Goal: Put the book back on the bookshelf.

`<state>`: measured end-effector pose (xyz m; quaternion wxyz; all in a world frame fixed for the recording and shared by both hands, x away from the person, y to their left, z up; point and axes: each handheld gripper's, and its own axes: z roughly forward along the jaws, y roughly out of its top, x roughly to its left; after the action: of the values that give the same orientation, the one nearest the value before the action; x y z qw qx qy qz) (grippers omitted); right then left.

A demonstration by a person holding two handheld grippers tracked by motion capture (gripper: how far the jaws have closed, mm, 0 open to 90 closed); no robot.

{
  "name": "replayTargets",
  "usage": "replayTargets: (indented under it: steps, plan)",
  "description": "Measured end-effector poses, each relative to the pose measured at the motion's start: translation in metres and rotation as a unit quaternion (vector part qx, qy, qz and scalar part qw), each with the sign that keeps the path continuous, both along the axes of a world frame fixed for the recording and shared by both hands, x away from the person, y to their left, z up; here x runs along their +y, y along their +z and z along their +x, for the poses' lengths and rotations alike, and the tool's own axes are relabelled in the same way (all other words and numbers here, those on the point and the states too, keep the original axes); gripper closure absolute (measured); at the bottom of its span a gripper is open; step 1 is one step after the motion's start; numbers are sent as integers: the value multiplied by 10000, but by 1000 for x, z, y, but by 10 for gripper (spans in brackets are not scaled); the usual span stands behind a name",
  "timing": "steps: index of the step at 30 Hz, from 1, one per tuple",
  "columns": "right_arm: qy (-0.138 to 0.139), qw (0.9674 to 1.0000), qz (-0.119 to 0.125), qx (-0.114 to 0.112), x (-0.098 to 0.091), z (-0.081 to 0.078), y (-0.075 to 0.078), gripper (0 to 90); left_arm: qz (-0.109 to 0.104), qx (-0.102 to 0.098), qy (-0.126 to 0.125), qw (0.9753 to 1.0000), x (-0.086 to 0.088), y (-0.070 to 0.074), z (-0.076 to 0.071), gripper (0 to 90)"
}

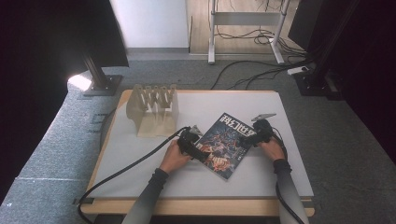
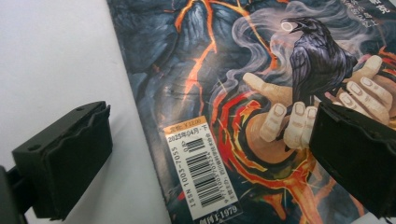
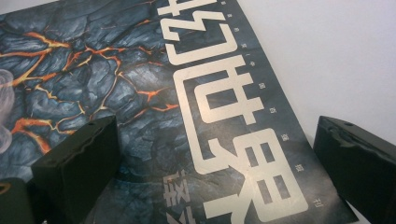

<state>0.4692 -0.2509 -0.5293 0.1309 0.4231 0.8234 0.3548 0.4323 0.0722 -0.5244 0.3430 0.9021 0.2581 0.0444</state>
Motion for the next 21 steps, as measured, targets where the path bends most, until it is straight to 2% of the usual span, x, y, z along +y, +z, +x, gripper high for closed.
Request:
replayTargets:
  steps: [7, 14, 19, 21]
  plan:
    - [208, 9998, -22, 26, 17, -18, 0, 10, -5, 34, -213, 9998, 8, 0, -14, 0]
    - [303, 9995, 9, -50, 39, -40, -1, 11, 5, 60, -204, 9998, 25, 1, -32, 0]
    - [316, 9994, 29, -109, 48, -52, -1, 11, -32, 31, -185, 9998, 33, 0, -44, 0]
    - [355, 9992, -81, -176, 49, -55, 1, 15, -28, 11, -133, 9999, 33, 0, -47, 0]
